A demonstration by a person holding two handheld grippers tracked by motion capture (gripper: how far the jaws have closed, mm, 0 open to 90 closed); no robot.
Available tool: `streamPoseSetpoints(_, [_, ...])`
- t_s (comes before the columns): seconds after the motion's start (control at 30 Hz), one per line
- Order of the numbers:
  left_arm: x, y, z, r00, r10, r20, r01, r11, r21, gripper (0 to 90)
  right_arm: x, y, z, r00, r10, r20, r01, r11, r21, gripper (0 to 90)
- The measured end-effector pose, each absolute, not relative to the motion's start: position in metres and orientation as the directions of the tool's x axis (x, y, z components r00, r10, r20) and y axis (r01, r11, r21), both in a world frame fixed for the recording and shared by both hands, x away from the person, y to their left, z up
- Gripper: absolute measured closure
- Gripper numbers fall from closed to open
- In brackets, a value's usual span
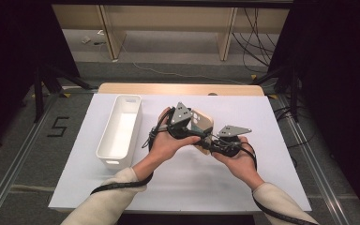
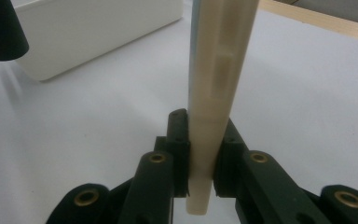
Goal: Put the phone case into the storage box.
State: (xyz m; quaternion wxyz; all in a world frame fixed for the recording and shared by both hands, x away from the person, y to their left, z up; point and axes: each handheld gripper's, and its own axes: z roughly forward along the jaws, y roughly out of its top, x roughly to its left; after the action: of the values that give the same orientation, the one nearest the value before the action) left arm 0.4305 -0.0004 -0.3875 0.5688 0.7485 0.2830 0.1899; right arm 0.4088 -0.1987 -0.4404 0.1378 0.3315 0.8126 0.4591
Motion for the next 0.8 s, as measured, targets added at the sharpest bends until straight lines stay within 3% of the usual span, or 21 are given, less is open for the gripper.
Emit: streamPoseSetpoints(0.8, [0.4351, -0.0093, -0.3904, 0.762, 0.645, -0.062, 0.219, -0.165, 0.962, 0.0, 0.4071, -0.1964, -0.4393, -0.754, 0.653, 0.072, 0.394, 0.362, 0.845, 80.2])
